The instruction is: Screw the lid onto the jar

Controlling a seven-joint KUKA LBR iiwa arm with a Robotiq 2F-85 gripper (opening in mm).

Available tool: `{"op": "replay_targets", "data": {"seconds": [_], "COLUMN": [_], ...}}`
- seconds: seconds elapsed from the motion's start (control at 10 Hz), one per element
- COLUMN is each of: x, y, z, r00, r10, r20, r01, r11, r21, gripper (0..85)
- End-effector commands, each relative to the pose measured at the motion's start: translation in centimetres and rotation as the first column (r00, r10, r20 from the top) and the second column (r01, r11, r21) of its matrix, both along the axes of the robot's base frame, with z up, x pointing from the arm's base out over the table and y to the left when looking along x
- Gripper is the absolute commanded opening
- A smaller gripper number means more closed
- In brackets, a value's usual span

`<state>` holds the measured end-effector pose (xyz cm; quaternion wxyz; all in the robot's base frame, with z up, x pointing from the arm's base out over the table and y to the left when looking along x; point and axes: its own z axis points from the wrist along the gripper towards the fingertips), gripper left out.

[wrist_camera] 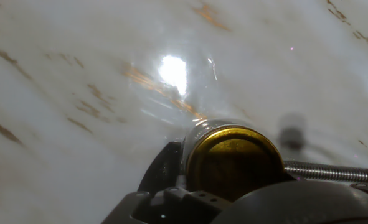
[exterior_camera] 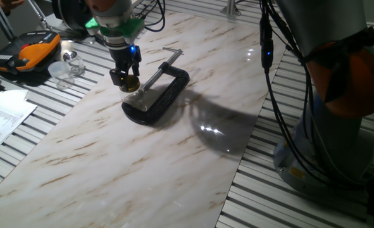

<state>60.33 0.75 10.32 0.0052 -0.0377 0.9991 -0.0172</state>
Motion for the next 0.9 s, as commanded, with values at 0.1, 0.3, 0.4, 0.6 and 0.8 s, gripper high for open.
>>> {"op": "replay_targets", "data": {"seconds": [0.1,0.3,0.4,0.6,0.8], "x": [-0.1,-0.23,-0.22,-0.24,-0.18], "y": [0.04,-0.08,-0.18,-0.1,-0.01], "z": [-0.14,-0.41,-0.61,-0.46,-0.31], "r00": [1.0,1.0,1.0,1.0,1.0], "r10": [0.003,0.006,0.006,0.008,0.005], "r20": [-0.008,-0.011,-0.007,-0.001,0.004], "r01": [-0.003,-0.006,-0.006,-0.008,-0.005], "r11": [1.0,1.0,1.0,1.0,1.0], "r21": [-0.001,0.003,0.007,0.01,0.01], "gripper": [68.0,68.0,68.0,68.0,68.0]}}
